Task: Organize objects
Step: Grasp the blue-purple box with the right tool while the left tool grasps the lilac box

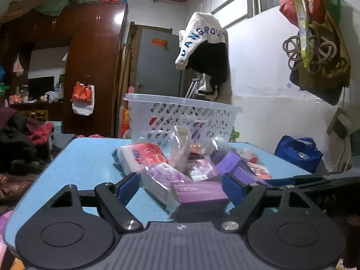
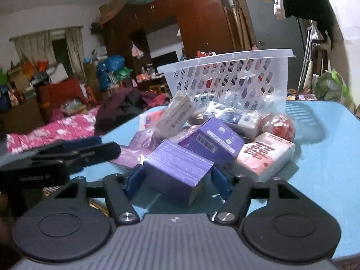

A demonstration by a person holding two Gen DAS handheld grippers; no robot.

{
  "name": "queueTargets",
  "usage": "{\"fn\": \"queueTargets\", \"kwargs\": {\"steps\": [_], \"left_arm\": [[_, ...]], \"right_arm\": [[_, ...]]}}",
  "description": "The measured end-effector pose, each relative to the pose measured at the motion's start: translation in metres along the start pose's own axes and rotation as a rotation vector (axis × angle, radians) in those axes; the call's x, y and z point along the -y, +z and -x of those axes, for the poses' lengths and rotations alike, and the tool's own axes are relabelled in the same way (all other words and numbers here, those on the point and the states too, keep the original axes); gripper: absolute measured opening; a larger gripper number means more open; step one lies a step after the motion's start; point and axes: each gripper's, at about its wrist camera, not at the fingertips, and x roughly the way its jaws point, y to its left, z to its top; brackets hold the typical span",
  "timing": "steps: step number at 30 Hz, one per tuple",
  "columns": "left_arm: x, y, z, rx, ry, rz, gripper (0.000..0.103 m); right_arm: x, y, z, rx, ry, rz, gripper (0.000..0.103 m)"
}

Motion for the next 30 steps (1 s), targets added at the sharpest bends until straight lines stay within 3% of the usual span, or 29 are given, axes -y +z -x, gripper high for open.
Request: {"fn": "queueTargets", "kwargs": {"steps": [7, 14, 15, 16, 24, 30], "left_arm": [[0.022, -0.011, -0.008, -0.041, 0.001, -0.041, 0.084], [0.053, -0.02, -0.02, -0.078, 0.118, -0.149, 0.084], [0.055, -0.019, -0.022, -0.079, 0.128, -0.15, 0.081], [0.055, -0.02, -0.022, -0.081, 0.128, -0.144, 0.071], [0.043, -0.012, 0.0, 0.02, 0.082, -0.076, 0.067], [0.034, -0.007, 0.004, 0.045, 0.086, -0.071, 0.067]], "right_arm": [[0.018, 0.002, 0.041, 0.082, -0.109, -0.007, 0.069], [0.04, 0.004, 0.048, 0.104, -0.147, -0.045, 0.069], [0.04, 0.004, 0.048, 0.104, -0.148, -0.045, 0.069], [0.041, 0.004, 0.048, 0.105, -0.149, -0.045, 0.069], [0.046, 0.0, 0.048, 0.097, -0.174, -0.049, 0.069], [0.042, 0.0, 0.05, 0.106, -0.198, -0.007, 0.069]]}}
